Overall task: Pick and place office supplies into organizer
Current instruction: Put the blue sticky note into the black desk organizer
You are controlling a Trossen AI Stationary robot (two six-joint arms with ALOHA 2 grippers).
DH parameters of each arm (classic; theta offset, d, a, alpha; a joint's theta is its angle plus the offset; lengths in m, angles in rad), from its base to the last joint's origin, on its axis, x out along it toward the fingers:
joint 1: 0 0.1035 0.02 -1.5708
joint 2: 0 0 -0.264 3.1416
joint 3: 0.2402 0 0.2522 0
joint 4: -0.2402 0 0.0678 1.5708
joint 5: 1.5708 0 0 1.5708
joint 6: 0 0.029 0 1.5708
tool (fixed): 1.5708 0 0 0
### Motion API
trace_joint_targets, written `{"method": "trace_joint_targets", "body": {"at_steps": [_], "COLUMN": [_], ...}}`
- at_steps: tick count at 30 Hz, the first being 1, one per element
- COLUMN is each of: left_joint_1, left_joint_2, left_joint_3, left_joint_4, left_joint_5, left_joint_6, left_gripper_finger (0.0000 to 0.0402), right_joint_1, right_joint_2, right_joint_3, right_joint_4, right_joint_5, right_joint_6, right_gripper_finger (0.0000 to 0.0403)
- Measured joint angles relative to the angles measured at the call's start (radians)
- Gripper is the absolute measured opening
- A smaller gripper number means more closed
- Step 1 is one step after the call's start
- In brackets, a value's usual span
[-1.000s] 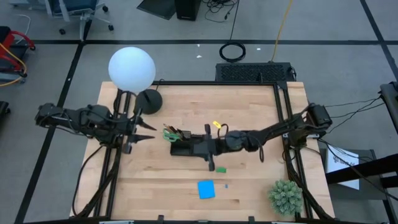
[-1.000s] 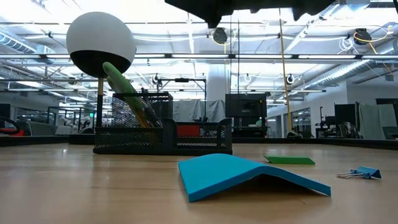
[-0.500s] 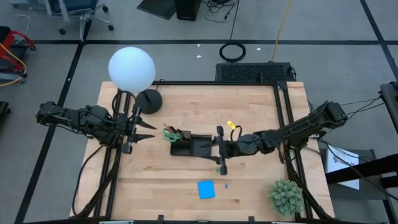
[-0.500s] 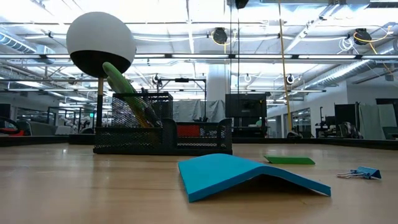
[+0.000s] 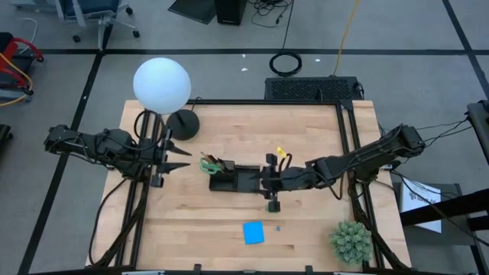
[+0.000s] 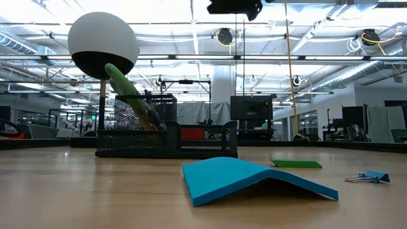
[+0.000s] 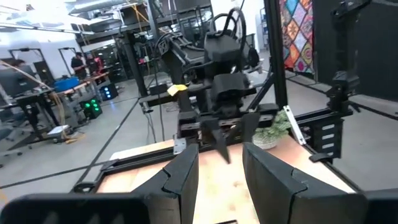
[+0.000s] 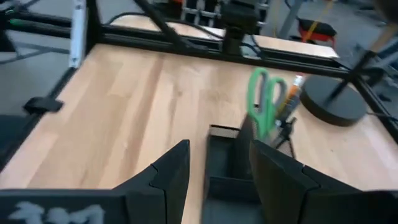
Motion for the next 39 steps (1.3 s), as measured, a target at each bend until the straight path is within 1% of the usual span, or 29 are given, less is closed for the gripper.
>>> {"method": "trace_joint_targets", "body": {"at_steps": [4,6,8,11,13,16,20,26,29,32,36,39], "left_joint_1": [0.000,0.000,0.000,0.000,0.000,0.000,0.000,0.001,0.001,0.001,0.001,0.001], "left_joint_2": [0.000,0.000,0.000,0.000,0.005,0.007,0.007,0.009,0.009,0.009,0.013,0.013], "left_joint_3": [0.000,0.000,0.000,0.000,0.000,0.000,0.000,0.000,0.000,0.000,0.000,0.000], "left_joint_4": [-0.002,-0.004,-0.005,-0.013,-0.012,-0.012,-0.003,-0.003,-0.004,-0.005,-0.007,-0.005], "left_joint_5": [-0.035,-0.048,-0.050,-0.050,-0.050,-0.050,-0.050,-0.050,-0.050,-0.051,-0.051,-0.051], "left_joint_6": [0.000,-0.001,-0.005,-0.007,-0.008,-0.008,-0.008,-0.008,-0.009,-0.009,-0.009,-0.008], "left_gripper_finger": [0.0131,0.0131,0.0131,0.0131,0.0131,0.0131,0.0131,0.0131,0.0131,0.0131,0.0131,0.0131], "right_joint_1": [-0.001,0.001,0.008,0.020,0.032,0.050,0.075,0.110,0.119,0.126,0.128,0.139], "right_joint_2": [0.006,0.022,0.040,0.062,0.079,0.105,0.161,0.270,0.317,0.355,0.391,0.422], "right_joint_3": [0.003,0.003,0.002,0.002,0.002,0.004,0.074,0.253,0.312,0.329,0.329,0.330], "right_joint_4": [0.022,0.011,0.005,0.005,0.004,-0.008,-0.135,-0.342,-0.419,-0.458,-0.467,-0.466], "right_joint_5": [-0.053,-0.060,-0.069,-0.115,-0.122,-0.159,-0.167,-0.167,-0.168,-0.194,-0.240,-0.251], "right_joint_6": [0.006,0.022,0.031,0.067,0.088,0.112,0.150,0.125,0.125,0.131,0.182,0.202], "right_gripper_finger": [0.0155,0.0155,0.0155,0.0155,0.0155,0.0155,0.0155,0.0155,0.0155,0.0155,0.0155,0.0155]}}
